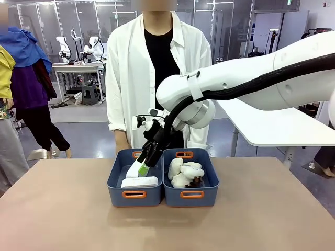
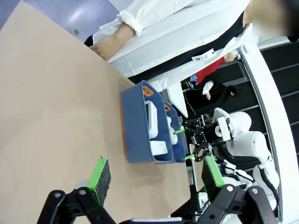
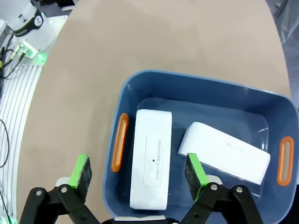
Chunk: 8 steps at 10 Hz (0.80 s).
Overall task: Sort the digital clocks into the basket.
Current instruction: Pick up the Digital clock from the table and place it into the empty Plastic storage basket.
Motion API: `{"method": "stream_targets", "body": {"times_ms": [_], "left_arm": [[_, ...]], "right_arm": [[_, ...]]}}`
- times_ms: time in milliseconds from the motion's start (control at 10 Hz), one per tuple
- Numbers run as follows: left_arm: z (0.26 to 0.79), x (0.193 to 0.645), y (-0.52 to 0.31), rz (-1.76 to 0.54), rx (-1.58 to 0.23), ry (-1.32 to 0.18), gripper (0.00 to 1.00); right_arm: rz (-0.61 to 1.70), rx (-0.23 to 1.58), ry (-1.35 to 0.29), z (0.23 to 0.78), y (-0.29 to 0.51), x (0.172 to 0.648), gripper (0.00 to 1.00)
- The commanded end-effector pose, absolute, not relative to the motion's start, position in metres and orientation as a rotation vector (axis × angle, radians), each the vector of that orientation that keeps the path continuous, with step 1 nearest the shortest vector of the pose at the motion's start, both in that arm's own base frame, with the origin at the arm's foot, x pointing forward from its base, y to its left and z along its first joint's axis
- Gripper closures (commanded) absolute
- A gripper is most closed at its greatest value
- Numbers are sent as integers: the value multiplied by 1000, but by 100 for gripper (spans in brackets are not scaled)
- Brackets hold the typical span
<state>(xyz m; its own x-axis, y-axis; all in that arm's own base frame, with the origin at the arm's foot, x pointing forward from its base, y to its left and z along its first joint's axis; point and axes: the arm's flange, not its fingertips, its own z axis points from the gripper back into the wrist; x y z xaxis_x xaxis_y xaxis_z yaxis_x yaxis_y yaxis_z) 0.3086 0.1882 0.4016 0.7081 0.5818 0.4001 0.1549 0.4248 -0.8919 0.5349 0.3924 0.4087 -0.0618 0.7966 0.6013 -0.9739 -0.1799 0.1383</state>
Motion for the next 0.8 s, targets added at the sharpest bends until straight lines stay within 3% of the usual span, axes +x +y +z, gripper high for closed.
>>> {"method": "stream_targets", "body": {"times_ms": [0,500,700], "left_arm": [[406,306,189,309,-1141,-765,0],[406,306,189,309,-1141,-765,0],[406,306,189,309,-1141,-765,0]], "right_arm": [[1639,643,-357,410,394,538,0],[1637,660,-360,409,393,539,0],[1431,913,-374,427,311,499,0]]}}
